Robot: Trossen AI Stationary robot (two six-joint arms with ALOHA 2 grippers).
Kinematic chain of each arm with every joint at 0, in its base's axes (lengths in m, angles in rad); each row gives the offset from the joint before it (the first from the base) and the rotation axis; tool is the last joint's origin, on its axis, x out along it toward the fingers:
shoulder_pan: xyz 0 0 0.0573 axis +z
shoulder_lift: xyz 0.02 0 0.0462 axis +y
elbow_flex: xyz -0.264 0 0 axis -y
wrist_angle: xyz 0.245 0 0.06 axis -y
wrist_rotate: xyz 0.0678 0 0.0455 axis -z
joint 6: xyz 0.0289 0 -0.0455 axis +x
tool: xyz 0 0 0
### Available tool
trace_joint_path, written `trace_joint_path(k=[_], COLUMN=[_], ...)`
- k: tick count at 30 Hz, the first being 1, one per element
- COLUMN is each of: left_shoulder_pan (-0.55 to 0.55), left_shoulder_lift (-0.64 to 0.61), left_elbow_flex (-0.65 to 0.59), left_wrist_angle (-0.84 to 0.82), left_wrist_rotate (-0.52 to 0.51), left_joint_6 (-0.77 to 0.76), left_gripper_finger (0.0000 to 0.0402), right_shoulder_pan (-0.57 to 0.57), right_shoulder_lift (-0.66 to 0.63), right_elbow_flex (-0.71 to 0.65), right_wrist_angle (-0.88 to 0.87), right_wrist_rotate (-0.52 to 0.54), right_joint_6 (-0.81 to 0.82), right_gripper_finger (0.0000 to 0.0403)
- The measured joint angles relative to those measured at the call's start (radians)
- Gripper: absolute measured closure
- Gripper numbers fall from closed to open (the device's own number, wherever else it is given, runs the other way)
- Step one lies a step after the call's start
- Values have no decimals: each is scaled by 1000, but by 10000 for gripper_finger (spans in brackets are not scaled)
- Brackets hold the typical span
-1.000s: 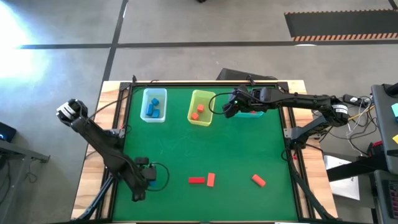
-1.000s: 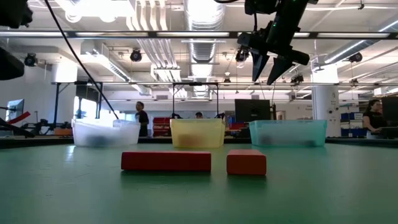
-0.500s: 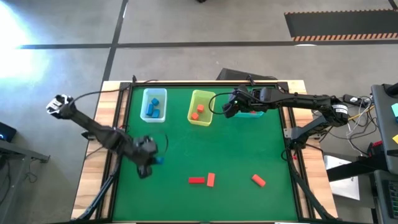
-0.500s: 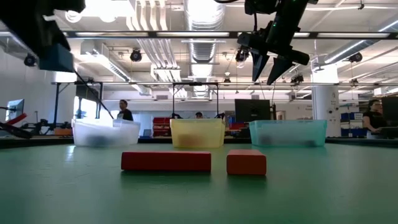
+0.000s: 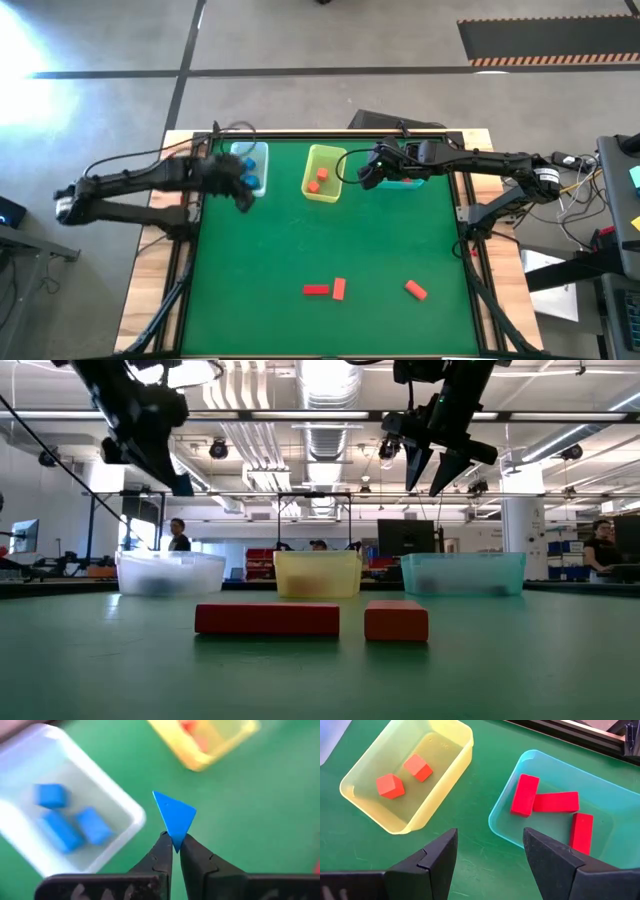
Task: Sort & place blocks by color
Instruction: Put the blue block into the white bin
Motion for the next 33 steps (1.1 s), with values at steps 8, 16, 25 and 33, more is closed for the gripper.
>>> trace_joint_path(k=[8,16,25,33], left_shoulder_pan=[382,514,517,517], left_shoulder_lift=[157,398,488,477], left_elbow_flex=[47,49,50,50], left_wrist_angle=[2,5,56,65], left_wrist_rotate=[108,159,114,113], left_joint_6=[283,449,477,477], left_gripper_finger=[401,401,401,384], right_shoulder_pan=[0,0,0,0], right_shoulder_lift=[0,0,0,0], right_elbow_flex=[0,0,0,0], right_wrist_angle=[0,0,0,0], right_wrist_rotate=[2,3,3,-15], right_joint_6=[0,2,2,3], right_gripper_finger=[188,188,188,188])
